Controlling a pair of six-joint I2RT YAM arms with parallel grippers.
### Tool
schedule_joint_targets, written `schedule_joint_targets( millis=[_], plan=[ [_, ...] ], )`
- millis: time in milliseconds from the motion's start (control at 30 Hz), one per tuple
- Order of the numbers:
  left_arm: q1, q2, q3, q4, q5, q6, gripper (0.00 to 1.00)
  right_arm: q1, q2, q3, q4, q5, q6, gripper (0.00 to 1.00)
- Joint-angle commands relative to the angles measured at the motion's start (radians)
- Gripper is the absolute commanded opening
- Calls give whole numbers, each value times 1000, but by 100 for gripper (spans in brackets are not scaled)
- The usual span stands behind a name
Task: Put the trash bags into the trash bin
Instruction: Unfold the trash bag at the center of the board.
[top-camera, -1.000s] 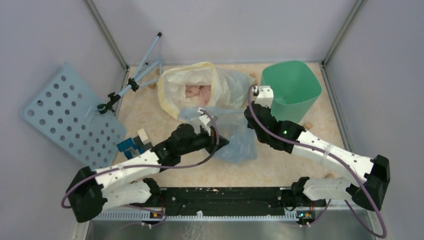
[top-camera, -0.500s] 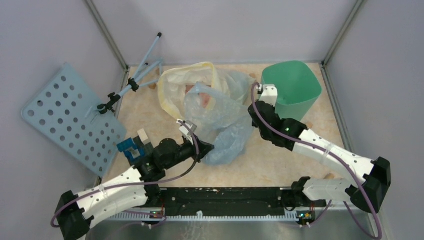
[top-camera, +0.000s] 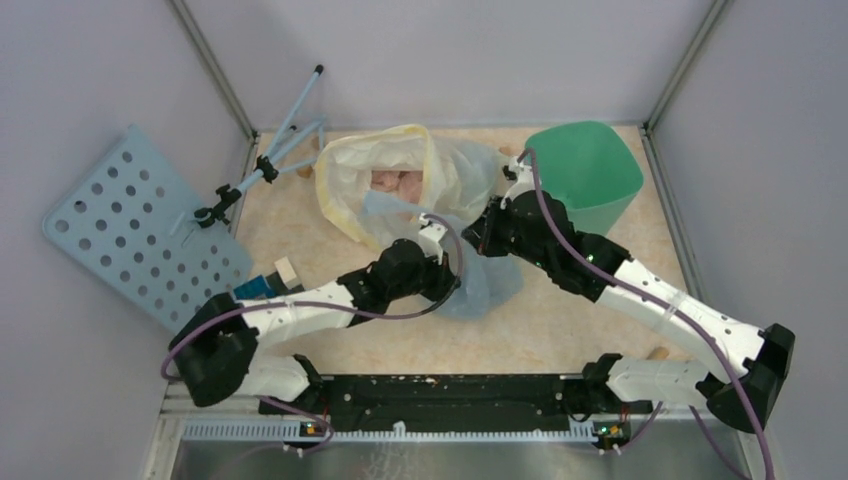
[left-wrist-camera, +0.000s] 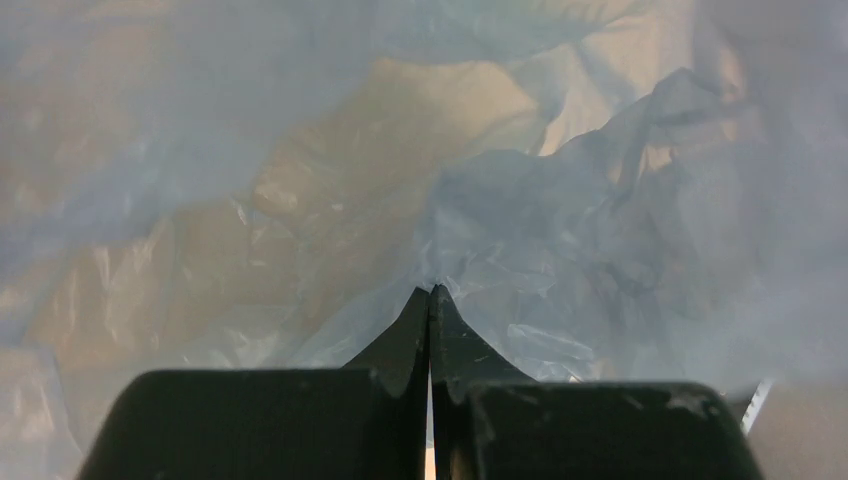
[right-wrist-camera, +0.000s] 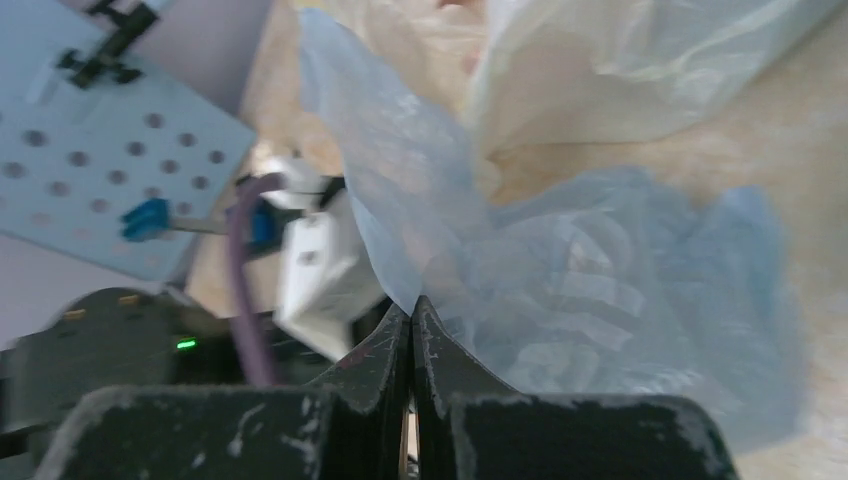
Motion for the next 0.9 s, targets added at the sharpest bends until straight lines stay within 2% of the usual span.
schedule_joint_targets(
  millis=[0,200,267,300,333,500,633,733,767,800,867],
  plan=[
    [2,141,109,79,112,29,0,-2,-84,14,156,-161,211,0],
    [2,177,52,242,207,9,0,-2,-194,-23,214,-84,284,1],
    [5,161,38,268,225,11,0,-2,-208,-13,180,-18,251,37],
    [6,150,33,273,232,8,0,-3,-212,-9,157,6,214,49],
    [9,137,26,286,238,5,0,-4,-217,-4,126,28,176,55],
    [37,86,-3,325,271,-33,0,-3,-263,-25,14,38,-24,57],
    [78,87,3,331,323,-65,0,-4,-363,-106,-50,64,-107,59],
    [104,99,9,338,360,-78,0,-4,-446,-127,-121,159,-162,64],
    [113,103,11,337,369,-83,0,-4,-459,-126,-158,204,-172,67],
    [123,104,12,338,378,-88,0,-4,-472,-125,-196,249,-172,76],
    [138,111,6,347,390,-104,0,-3,-492,-145,-262,342,-140,81]
  ],
)
